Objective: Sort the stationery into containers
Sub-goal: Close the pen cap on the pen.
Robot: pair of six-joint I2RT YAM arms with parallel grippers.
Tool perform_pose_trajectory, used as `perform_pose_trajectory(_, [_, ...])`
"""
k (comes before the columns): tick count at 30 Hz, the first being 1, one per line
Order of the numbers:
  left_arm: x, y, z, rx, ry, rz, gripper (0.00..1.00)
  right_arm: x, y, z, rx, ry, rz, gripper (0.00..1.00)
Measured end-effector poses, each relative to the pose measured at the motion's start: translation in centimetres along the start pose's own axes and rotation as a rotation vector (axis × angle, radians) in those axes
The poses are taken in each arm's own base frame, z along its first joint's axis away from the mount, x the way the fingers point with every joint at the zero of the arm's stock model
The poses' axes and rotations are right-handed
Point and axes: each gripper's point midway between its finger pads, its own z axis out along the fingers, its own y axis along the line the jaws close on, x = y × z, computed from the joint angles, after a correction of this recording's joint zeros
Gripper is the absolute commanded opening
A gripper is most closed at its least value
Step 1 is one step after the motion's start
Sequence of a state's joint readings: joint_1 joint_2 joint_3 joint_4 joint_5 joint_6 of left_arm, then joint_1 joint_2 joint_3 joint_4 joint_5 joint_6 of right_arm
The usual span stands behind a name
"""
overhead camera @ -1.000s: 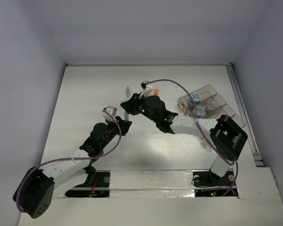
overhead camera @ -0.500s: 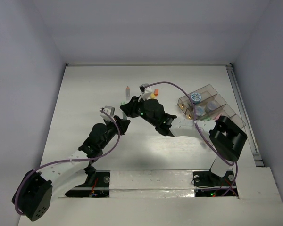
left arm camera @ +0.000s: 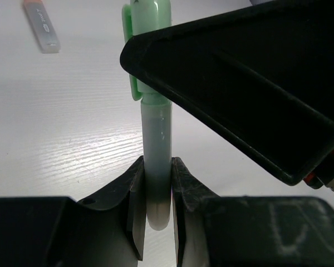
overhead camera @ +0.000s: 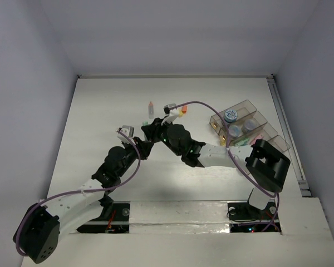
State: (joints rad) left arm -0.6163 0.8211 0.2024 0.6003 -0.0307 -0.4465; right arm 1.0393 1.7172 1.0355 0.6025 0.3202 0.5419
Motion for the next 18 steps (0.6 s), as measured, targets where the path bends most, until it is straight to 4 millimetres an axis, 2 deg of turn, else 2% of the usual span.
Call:
perform_pose_trajectory(10, [-0.1, -0.3, -0.1, 0.002, -0.003, -0.037, 0.0, 0.0, 0.3, -0.2, 0.011, -0.019, -0.002, 0.0])
perform_pose_trajectory(18, [0.5, -0.3, -0.4, -0.003, 0.023, -0.065, 0.0, 0.9, -0.1, -0.5, 0.025, -0.007, -0.025, 0.0])
